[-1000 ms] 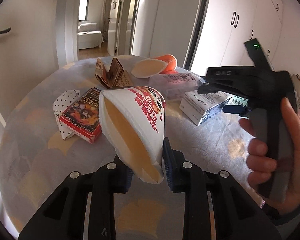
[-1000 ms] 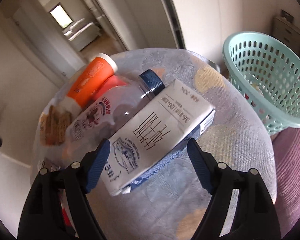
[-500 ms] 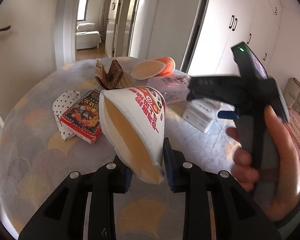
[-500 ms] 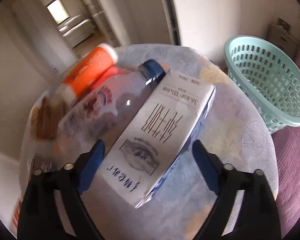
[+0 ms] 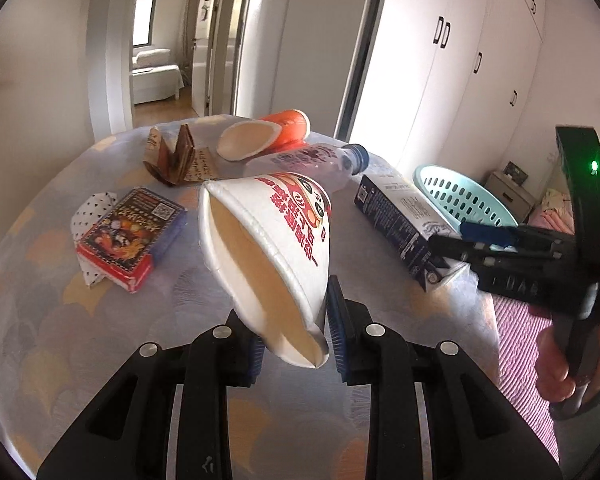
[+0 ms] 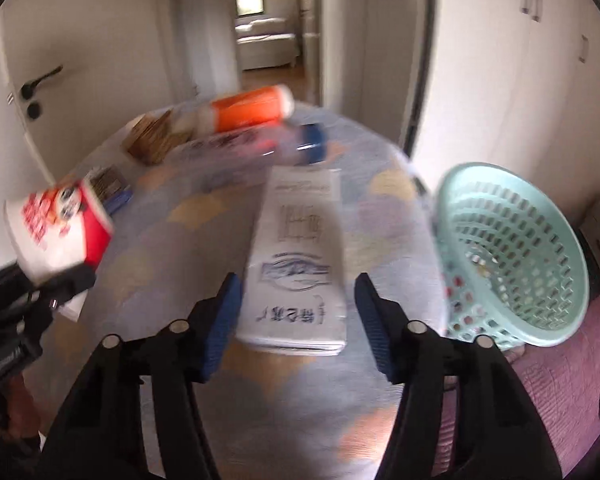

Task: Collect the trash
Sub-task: 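Grasp the second white milk carton with the right tool, then carry cup and carton over the teal basket and open both tools to drop them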

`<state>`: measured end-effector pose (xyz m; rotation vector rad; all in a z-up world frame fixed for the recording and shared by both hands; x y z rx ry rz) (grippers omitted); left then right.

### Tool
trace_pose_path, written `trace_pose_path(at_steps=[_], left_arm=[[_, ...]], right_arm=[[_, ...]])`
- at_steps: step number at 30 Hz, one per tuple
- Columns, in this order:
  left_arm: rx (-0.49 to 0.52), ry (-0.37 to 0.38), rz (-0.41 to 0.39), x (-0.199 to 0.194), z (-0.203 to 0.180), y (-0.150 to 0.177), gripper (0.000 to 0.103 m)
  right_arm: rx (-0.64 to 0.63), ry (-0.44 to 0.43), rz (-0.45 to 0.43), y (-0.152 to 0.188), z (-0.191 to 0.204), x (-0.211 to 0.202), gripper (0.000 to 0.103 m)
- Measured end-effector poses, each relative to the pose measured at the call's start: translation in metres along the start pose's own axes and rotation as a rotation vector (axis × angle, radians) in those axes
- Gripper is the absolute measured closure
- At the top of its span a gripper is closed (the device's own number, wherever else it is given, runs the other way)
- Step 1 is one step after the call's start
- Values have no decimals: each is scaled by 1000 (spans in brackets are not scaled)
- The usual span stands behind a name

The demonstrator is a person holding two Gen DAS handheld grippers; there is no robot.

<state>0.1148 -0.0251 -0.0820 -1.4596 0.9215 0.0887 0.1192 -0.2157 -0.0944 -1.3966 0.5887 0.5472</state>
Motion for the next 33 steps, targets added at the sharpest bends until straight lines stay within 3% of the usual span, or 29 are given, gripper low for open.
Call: trace_pose_path(at_steps=[4,7,14,18,20,26,33], left_arm=[[11,-3,-1,-2,-6,-1,77],[14,-14,-3,-2,-7,-3,77],[19,-39,-12,-6,-9,-9,77],[25,-39,-18,-5,-13,-14,77],[29,-40,-18,-3,-15,-17,77],[14,11,-17,1,-27,-28,77],[53,84,-64,14,-70,-71,77]], right_arm=[[51,-56,-1,-3,6,4,33],[45,-61,7,-5,19,12,33],[91,9,63,-10,21,41,33],[122,7,72,-10,14,48,49],[124,-2,70,-10,13,48,49],[108,-10,1,-19,-1,23,52],[141,38,-149,-52,-49,-26,52]])
Point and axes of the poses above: each gripper's, at about its wrist camera, not at the fingertips, and x roughly the way its jaws point, z to its left, y to its underside, the point moved 6 cm from there along x, roughly the way its jaws point, and after that the axes turned 5 degrees about -z, right-handed, at the moved point
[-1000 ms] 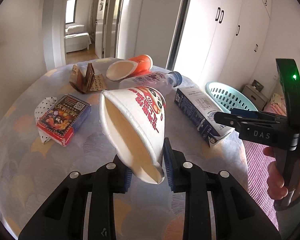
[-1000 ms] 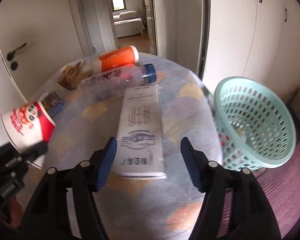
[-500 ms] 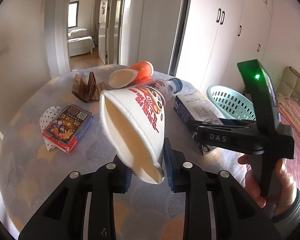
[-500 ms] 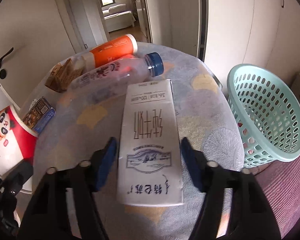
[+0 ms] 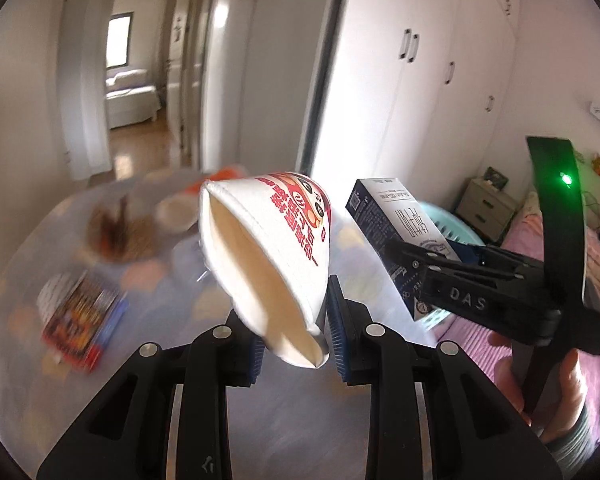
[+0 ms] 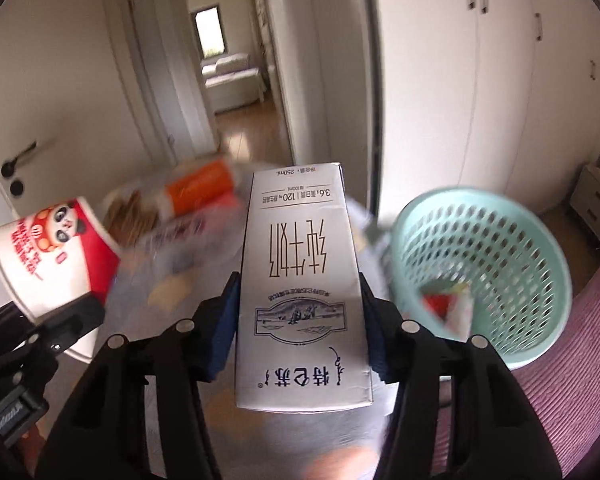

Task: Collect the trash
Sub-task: 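Carry cup and carton over the teal basket and open both tools to drop them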

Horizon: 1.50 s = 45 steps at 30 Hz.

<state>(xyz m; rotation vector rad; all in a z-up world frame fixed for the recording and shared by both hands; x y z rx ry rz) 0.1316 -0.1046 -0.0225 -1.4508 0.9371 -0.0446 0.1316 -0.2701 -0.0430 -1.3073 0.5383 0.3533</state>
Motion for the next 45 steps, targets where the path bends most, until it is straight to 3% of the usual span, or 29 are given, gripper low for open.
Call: trace_pose_path(at_steps=[7,11,16,20,24,25,27,31,36,45], left_arm=[[32,91,-26,57,-60,-61,77],[49,149,18,103,-100,-76,77],[48,208,127,163,-137,-65,77],[81,169,205,212,-156,-49,77],[119,150,243,231,-167,-37,73],[129,146,238,233,-168,-37,56],[139,134,204,229,-168,-39,38],[155,151,179,207,-170,-38,38],[120,166,118,168,-144,-41,38],[18,104,-5,83,-81,-55,38]], right_arm=[[55,105,-121,-48,-70,-26,52],[122,173,-138,-59,-119,-27,52],[234,256,-79,-51,-180,-8,52],[319,309,4,-31,-217,16,52],[351,331,51,-16,-235,33,50],[355,330,53,-16,-235,36,49],[361,328,63,-14,-236,40,45],[355,325,64,-14,-232,39,44],[331,293,46,-12,-219,25,44],[206,164,-66,-45,-128,-12,44]])
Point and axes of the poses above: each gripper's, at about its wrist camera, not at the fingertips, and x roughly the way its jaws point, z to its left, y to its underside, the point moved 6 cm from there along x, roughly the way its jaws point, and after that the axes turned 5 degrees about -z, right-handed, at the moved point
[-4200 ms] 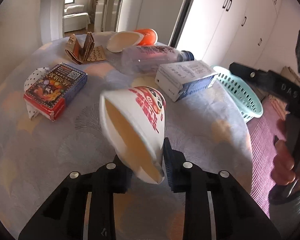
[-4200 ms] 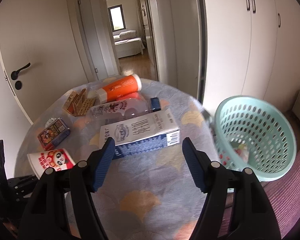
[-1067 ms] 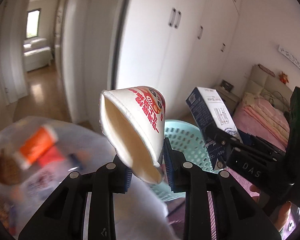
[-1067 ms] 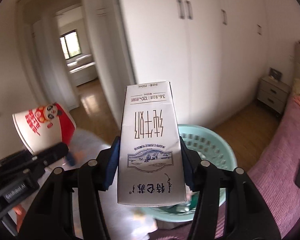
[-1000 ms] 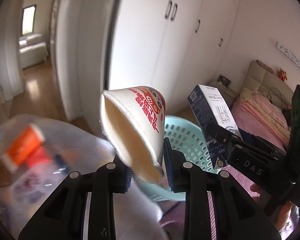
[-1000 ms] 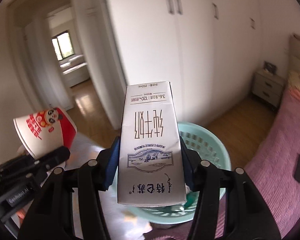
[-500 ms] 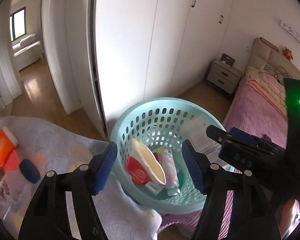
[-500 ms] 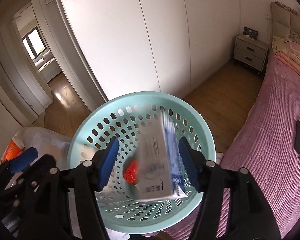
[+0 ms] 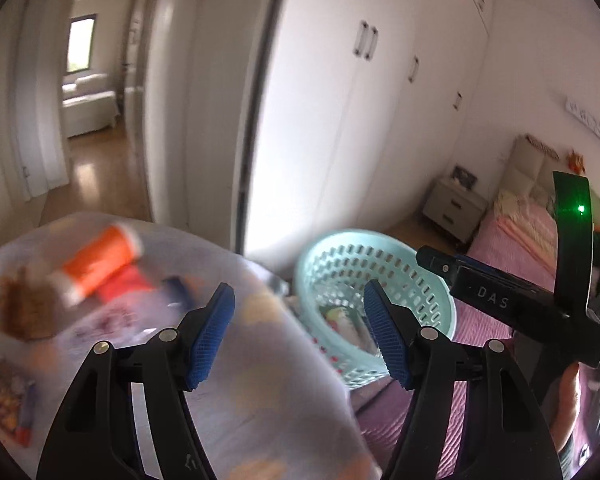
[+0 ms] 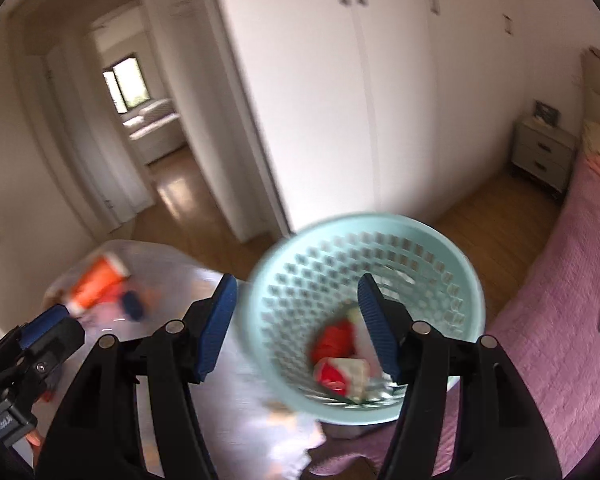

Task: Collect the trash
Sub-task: 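Carry cup and carton over the teal basket and open both tools to drop them, then bring both open tools back over the table, then grasp the illustrated card box with the left tool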

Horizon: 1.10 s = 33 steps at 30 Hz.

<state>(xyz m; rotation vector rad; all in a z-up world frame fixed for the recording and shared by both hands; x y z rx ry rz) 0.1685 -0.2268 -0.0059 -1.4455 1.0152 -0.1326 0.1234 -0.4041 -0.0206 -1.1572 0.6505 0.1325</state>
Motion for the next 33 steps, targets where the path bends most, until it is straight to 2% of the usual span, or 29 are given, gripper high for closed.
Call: trace_pose_path(at_steps=[5,10,12,15,18,21,24,27,29,31,33], left_arm=[[-41,-103,-73,-57,52,-1,38],[-74,-292,-92,-106,130,13,32],[-88,-351,-78,-118,159,22,29],[-79,-441,-23,-128,200,42,19],[-56,-494,49,-117,228,64,18],[-24,-515,94,-110,242,80,18],[-44,-482,138,-102,253,93,18],[-34,-466,142,-98,255,94,18],[-9,-473,149,-96,252,96,18],[18,-470,160,-93,247,98,19],[38,-464,172,-90,241,100,22]], right_arm=[[-91,-122,-49,0,69,-19,44],[-192,-216,-66,15,134,-22,44],[-217,-239,-49,24,154,-19,44],[-254,-273,-12,41,188,-5,44],[-272,-293,33,56,209,10,44],[-267,-300,94,71,228,24,44],[-242,-298,157,84,239,42,44],[-192,-263,197,88,242,54,44],[-132,-241,228,89,241,64,43],[-54,-217,259,92,241,72,33],[32,-178,279,95,239,80,31]])
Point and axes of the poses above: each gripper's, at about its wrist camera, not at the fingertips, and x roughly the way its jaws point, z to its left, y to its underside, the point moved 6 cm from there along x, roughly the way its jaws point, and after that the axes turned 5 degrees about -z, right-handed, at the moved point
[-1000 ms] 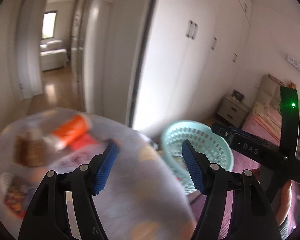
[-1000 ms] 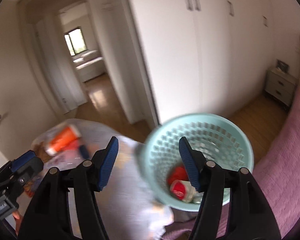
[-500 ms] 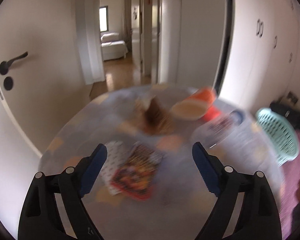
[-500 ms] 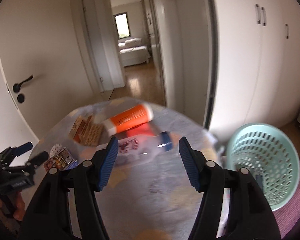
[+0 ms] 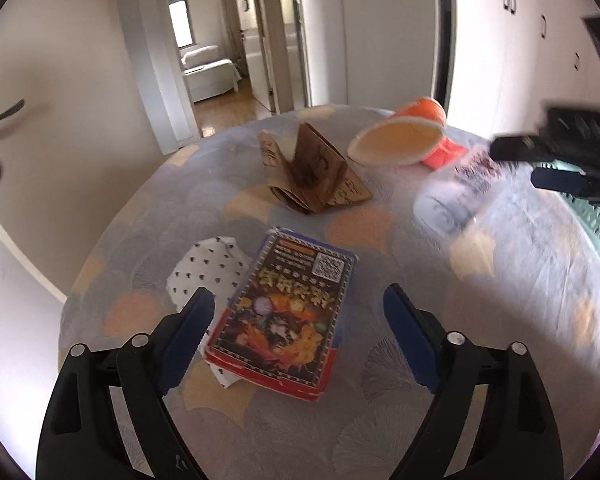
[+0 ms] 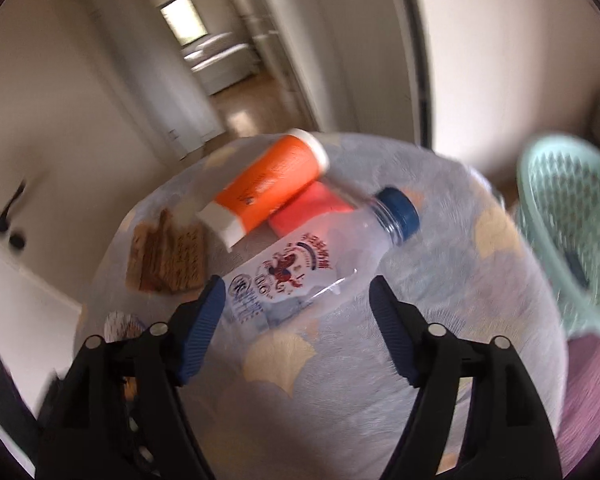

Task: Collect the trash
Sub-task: 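Grasp the illustrated card box with the left tool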

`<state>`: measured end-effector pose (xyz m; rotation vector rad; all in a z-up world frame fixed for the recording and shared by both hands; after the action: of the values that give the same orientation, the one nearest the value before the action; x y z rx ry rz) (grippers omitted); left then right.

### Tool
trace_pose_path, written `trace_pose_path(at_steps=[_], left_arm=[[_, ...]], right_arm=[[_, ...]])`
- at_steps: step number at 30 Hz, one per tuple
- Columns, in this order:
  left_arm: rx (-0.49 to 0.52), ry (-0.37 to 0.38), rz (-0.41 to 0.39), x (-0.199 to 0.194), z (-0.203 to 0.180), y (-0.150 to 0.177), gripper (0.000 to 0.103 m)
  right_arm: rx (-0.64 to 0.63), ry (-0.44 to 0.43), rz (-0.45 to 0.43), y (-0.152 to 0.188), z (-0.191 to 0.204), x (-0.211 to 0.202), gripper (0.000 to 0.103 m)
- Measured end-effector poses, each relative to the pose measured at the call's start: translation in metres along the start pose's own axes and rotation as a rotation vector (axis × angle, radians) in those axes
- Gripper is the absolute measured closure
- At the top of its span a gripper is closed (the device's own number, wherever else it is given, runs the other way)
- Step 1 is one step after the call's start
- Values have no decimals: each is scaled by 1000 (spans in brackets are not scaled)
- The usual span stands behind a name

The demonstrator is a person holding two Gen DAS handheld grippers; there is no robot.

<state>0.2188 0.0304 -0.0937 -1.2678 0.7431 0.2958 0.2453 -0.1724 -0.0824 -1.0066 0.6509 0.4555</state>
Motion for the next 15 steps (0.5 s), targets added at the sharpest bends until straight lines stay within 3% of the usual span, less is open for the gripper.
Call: trace_pose_path(at_steps=[2,4,15], left_arm=[[-5,15,4,0,-1,4,27],[-12,22,20,3,-1,7,43],[-50,89,-35,-17,-5,5,44]], right_arm=[[44,14,15,1,0,6,31],[66,39,30,2,2,13,31],[181,182,34,0,5,41,30]])
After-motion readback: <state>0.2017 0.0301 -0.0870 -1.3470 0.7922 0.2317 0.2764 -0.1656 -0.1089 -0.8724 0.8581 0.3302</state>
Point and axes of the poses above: each gripper's, at about its wrist camera, not at the fingertips, and x roughly the way its jaws point, z to its left, y to its underside, the point moved 6 cm from there along x, roughly the way its jaws point, and after that the axes turned 5 degrees about -z, right-handed, at the moved point
